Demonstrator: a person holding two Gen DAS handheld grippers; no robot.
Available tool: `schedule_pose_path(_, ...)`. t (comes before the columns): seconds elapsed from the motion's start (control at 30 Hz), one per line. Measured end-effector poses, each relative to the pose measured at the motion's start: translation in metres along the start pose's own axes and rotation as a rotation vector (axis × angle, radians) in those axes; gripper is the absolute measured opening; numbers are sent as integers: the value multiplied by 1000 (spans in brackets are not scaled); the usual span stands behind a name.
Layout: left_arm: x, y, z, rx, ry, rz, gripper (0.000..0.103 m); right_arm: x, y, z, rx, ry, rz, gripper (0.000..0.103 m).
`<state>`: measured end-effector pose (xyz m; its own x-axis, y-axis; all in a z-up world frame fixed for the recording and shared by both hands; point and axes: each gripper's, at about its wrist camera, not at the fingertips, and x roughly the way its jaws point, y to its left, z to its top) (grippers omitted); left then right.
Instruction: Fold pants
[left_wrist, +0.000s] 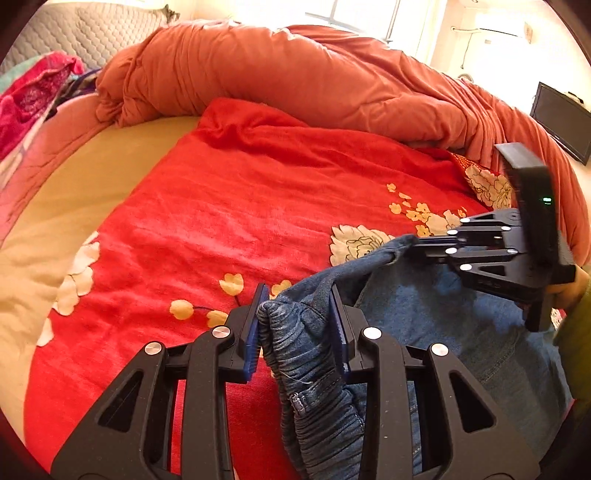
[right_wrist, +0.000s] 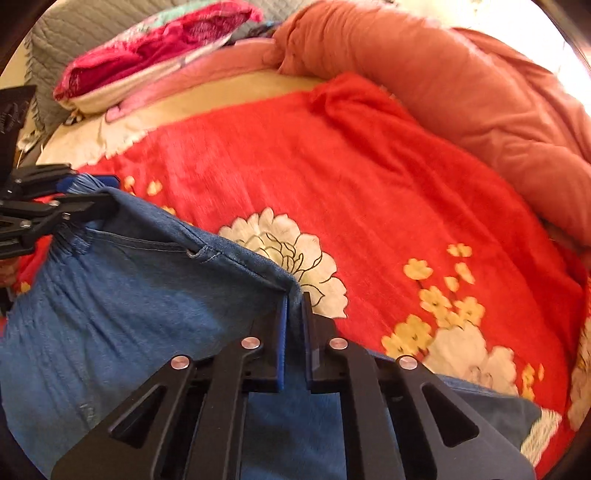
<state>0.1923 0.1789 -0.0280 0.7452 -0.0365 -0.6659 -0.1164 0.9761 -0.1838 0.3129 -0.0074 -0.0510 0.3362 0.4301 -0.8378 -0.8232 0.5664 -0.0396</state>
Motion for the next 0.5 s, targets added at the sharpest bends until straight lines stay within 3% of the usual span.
schedule_pose_path(0.17, -22, -14, -2, 63, -74, 6, 24, -47, 4, -10, 89, -103, -33, 5)
schedule_pose_path(0.5, -79, -52, -19, 194, -209, 10, 26, -138, 48, -54, 207, -217, -43, 5)
